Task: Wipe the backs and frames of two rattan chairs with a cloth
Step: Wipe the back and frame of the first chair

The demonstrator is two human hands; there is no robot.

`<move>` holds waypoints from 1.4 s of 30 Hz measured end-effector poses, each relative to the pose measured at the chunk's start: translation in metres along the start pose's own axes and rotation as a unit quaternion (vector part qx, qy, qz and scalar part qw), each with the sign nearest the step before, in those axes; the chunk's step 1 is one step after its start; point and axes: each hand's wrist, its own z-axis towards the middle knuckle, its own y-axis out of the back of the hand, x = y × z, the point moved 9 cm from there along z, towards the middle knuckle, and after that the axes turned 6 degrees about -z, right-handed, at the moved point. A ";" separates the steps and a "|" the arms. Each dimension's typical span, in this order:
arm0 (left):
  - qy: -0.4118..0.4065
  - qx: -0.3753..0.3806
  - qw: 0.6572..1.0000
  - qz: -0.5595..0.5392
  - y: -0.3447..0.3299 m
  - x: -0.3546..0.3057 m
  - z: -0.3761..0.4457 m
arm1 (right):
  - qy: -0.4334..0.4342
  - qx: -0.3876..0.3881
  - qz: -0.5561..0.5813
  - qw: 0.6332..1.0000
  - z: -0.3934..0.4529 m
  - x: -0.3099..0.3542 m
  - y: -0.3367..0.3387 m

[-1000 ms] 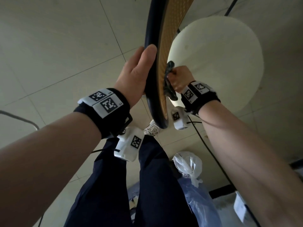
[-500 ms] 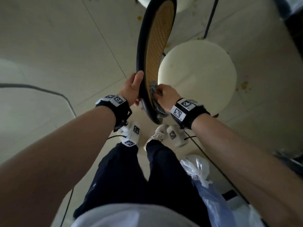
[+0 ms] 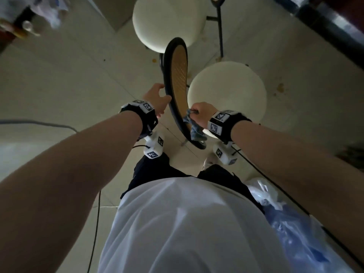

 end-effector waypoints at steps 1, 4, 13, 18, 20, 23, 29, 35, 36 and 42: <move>-0.015 0.014 1.000 0.017 0.004 -0.006 0.009 | -0.012 -0.018 0.023 0.999 0.004 0.005 0.001; -0.068 0.056 0.992 0.087 0.011 -0.023 0.038 | -0.053 -0.056 0.074 0.994 0.017 0.013 -0.002; -0.209 0.181 0.926 0.257 0.031 -0.060 0.114 | -0.252 -0.072 0.108 0.959 0.019 0.014 -0.049; -0.230 0.211 0.904 0.293 0.034 -0.080 0.113 | -0.303 -0.070 0.109 0.944 -0.012 0.028 -0.055; -0.234 0.211 0.906 0.283 0.033 -0.088 0.110 | -0.318 -0.075 0.097 0.940 -0.022 0.036 -0.053; -0.248 0.233 0.892 0.298 0.027 -0.093 0.093 | -0.342 -0.123 0.114 0.925 -0.042 0.050 -0.058; -0.312 0.240 0.831 0.394 0.033 -0.086 0.058 | -0.377 -0.220 0.152 0.887 -0.093 0.087 -0.079; -0.353 0.252 0.782 0.448 0.032 -0.086 0.049 | -0.462 -0.286 0.228 0.808 -0.139 0.101 -0.122; -0.379 0.256 0.758 0.465 0.030 -0.091 0.045 | -0.473 -0.285 0.232 0.801 -0.143 0.106 -0.126; -0.499 0.255 0.671 0.485 0.061 -0.132 0.048 | -0.506 -0.295 0.231 0.777 -0.109 0.146 -0.102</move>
